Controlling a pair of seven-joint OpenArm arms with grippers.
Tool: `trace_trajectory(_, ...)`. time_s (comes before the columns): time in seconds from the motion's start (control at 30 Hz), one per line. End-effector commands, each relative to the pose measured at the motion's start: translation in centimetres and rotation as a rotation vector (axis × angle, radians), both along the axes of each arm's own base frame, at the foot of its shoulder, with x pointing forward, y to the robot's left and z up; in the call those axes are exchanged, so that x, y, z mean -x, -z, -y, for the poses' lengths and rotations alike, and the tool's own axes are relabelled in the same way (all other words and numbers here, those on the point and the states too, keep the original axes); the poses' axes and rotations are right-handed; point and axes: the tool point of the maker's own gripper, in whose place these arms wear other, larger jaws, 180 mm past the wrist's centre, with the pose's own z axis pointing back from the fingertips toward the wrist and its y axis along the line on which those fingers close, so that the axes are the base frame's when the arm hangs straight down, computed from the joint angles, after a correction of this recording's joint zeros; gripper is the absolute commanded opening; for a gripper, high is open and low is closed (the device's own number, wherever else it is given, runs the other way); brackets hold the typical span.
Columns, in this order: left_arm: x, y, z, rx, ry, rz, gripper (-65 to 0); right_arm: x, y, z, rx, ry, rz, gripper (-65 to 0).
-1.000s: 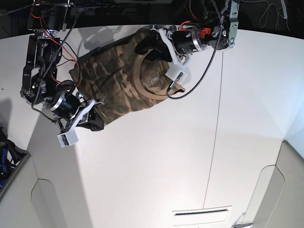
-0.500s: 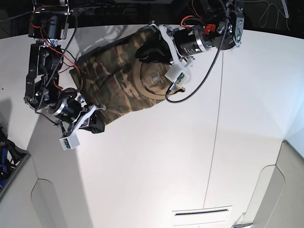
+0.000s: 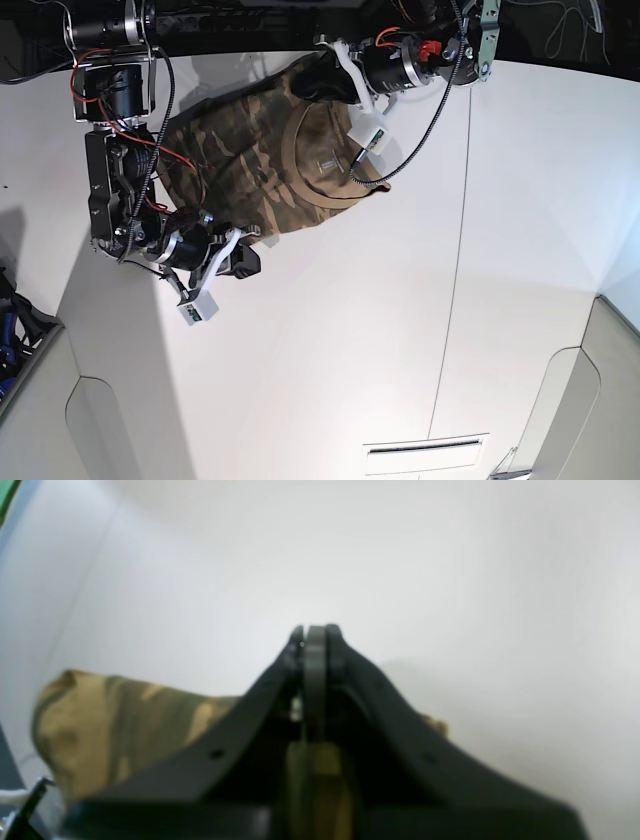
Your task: Fold the T-shirt properly
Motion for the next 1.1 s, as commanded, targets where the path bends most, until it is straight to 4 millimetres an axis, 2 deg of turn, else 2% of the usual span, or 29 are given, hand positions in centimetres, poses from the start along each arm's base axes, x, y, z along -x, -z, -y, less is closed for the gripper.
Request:
trace_trajectory(0.0,-0.7,-0.5,0.2,0.013,0.002,0.029,-56.4,-1.3,-1.6,0.1,-0.009,0.002,0.056,-65.0)
trace_trajectory(0.13,-1.6,0.9,-0.4,-0.043,0.018,0.025,-56.4,-1.1,-1.3,0.9,0.011,0.005,0.046,-65.0)
trace_trajectory(0.33,-3.9,2.2,-1.5,-0.147,0.042,0.059,-56.4,-0.2,-0.2,4.0,0.079,0.004,-0.008,-65.0)
trace_trajectory(0.43,-6.0,2.1,-2.2,-0.202,0.027,0.087,-56.4,0.3,-0.2,5.3,0.055,0.016,-0.024,-65.0)
trace_trajectory(0.67,-10.9,0.7,-3.5,-0.289,-0.013,0.179,-56.4,3.3,1.7,7.8,0.042,0.048,-0.111,-65.0)
trace_trajectory(0.9,-14.3,-0.6,-4.5,-0.353,-0.057,0.258,-56.4,6.5,2.1,8.2,-0.072,0.09,-0.171,-65.0)
trace_trajectory(1.07,-16.3,-1.7,-4.9,-0.367,-0.088,0.31,-56.4,9.6,2.2,6.1,-0.125,0.06,-0.19,-65.0)
